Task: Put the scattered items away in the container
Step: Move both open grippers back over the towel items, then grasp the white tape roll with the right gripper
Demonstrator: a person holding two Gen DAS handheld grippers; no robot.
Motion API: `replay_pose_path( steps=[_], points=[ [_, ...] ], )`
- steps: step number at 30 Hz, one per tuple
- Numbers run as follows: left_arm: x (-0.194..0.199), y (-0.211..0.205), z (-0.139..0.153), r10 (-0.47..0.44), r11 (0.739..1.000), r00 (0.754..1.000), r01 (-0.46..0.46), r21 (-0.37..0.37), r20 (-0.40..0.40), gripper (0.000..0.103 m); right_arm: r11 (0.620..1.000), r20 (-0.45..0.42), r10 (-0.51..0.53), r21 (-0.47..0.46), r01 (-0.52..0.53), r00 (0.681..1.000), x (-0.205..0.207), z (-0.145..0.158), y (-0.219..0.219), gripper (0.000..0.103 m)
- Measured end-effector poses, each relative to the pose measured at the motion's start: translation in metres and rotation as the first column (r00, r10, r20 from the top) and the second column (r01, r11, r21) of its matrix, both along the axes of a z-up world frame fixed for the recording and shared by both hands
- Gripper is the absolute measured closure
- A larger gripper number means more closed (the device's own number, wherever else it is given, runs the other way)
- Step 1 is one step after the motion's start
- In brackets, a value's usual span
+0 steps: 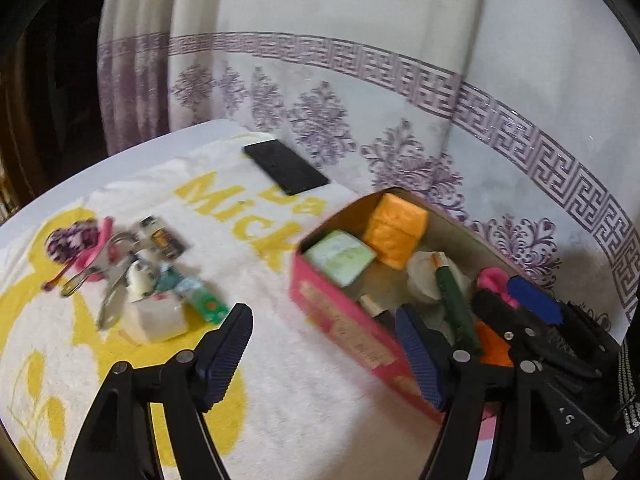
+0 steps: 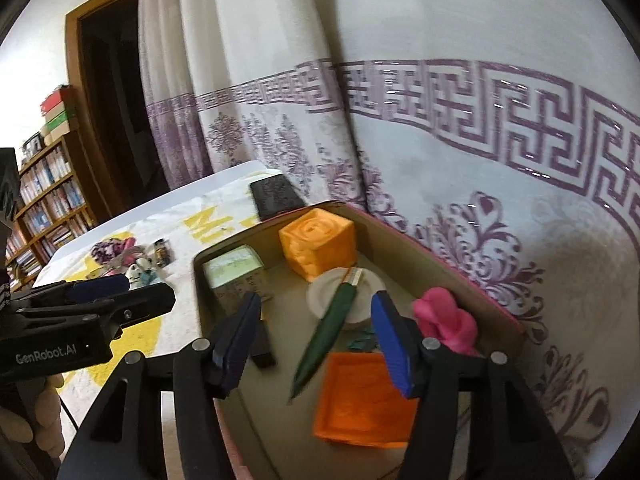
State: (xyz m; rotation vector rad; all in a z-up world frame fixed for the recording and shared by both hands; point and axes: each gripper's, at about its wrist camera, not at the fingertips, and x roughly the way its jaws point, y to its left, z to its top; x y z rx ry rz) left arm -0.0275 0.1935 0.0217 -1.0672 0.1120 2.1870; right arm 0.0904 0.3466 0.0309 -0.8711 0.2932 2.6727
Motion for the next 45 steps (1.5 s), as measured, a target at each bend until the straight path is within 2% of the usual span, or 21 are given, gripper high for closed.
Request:
replay_pose_path(
  steps=[7,14,25,27,29,36,38,40,45],
  points=[
    [-0.02,-0.067,-0.013,0.144,0.99,0.989,-0.144,-0.009,0.019,0.028,0.995,0.007,0.1,0.013,-0.1,0.995,-0.016,0.0,-0.038,0.036],
    [-0.041,-0.139,-0.027,0.305,0.952,0.951,-0.305,-0.015,0.049,0.028,0.973,0.03,0.231,0.014,-0.231,0.973,-0.041,-0.003,-0.085,0.036],
    [-0.054,-0.181,-0.047,0.366,0.931,0.927,-0.366,-0.016,0.087,0.028,0.918,0.111,0.395,-0.079,-0.388,0.912,-0.098,-0.027,-0.142,0.036],
    [-0.056,-0.186,-0.05,0.38,0.925,0.92,-0.38,-0.013,0.102,0.028,0.906,0.123,0.421,-0.093,-0.412,0.899,-0.111,-0.032,-0.149,0.033],
    [-0.058,-0.19,-0.053,0.39,0.92,0.914,-0.391,-0.012,0.113,0.028,0.905,0.137,0.424,-0.099,-0.414,0.895,-0.127,-0.038,-0.152,0.028],
    [-0.063,-0.194,-0.061,0.403,0.915,0.906,-0.403,-0.027,0.131,0.028,0.906,0.179,0.42,-0.146,-0.398,0.89,-0.168,-0.058,-0.155,0.028],
    [-0.065,-0.193,-0.064,0.403,0.915,0.905,-0.402,-0.036,0.136,0.028,0.904,0.194,0.424,-0.154,-0.399,0.885,-0.176,-0.067,-0.156,0.031],
    [-0.065,-0.193,-0.067,0.403,0.915,0.905,-0.401,-0.043,0.137,0.028,0.899,0.207,0.433,-0.169,-0.404,0.877,-0.179,-0.074,-0.156,0.055],
    [-0.069,-0.188,-0.071,0.402,0.916,0.906,-0.397,-0.064,0.131,0.028,0.893,0.183,0.441,-0.19,-0.408,0.879,-0.175,-0.076,-0.152,0.058]
  ],
)
